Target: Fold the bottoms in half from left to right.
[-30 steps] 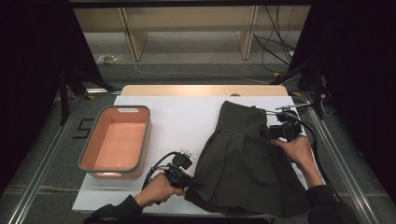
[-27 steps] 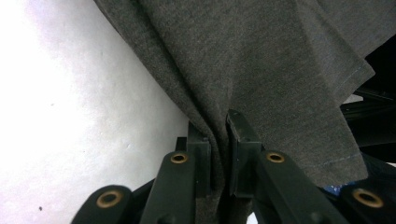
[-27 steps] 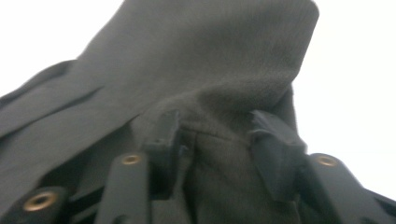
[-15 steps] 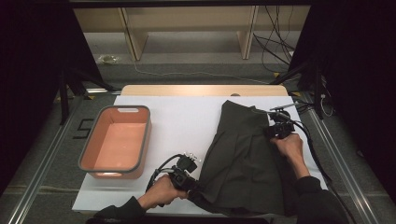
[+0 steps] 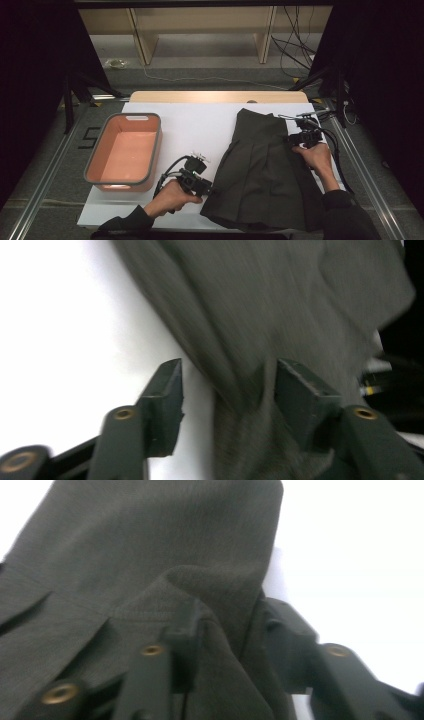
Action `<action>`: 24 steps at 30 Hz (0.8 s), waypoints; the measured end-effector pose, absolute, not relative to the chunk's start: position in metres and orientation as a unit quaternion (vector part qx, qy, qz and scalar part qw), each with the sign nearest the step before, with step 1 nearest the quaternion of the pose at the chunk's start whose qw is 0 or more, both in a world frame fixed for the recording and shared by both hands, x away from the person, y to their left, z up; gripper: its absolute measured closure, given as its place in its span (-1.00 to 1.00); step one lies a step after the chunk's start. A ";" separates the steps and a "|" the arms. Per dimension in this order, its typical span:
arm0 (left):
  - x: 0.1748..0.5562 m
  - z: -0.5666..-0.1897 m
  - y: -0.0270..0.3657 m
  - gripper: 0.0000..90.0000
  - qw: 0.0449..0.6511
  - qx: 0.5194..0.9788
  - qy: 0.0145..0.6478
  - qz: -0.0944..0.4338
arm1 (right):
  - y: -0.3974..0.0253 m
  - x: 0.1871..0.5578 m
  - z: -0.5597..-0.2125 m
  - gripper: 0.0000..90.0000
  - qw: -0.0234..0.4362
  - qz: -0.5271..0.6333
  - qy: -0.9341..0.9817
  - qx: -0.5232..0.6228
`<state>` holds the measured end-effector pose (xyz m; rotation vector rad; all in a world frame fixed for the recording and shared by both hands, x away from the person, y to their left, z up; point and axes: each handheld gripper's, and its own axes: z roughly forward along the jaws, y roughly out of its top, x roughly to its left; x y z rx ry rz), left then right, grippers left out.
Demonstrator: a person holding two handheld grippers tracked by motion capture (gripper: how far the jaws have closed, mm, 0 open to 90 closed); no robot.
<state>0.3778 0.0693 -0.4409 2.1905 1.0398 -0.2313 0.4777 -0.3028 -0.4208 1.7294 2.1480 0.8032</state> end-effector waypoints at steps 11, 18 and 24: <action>0.433 -0.439 0.057 -0.37 0.357 0.817 0.446 -0.079 | -0.320 0.453 -0.421 -0.20 0.117 0.279 0.755 0.582; 0.449 -0.450 0.037 -0.39 0.350 0.816 0.452 -0.089 | -0.325 0.449 -0.437 -0.28 0.094 0.254 0.761 0.590; 0.455 -0.462 0.026 -0.30 0.341 0.819 0.449 -0.109 | -0.324 0.450 -0.450 -0.29 0.080 0.239 0.764 0.593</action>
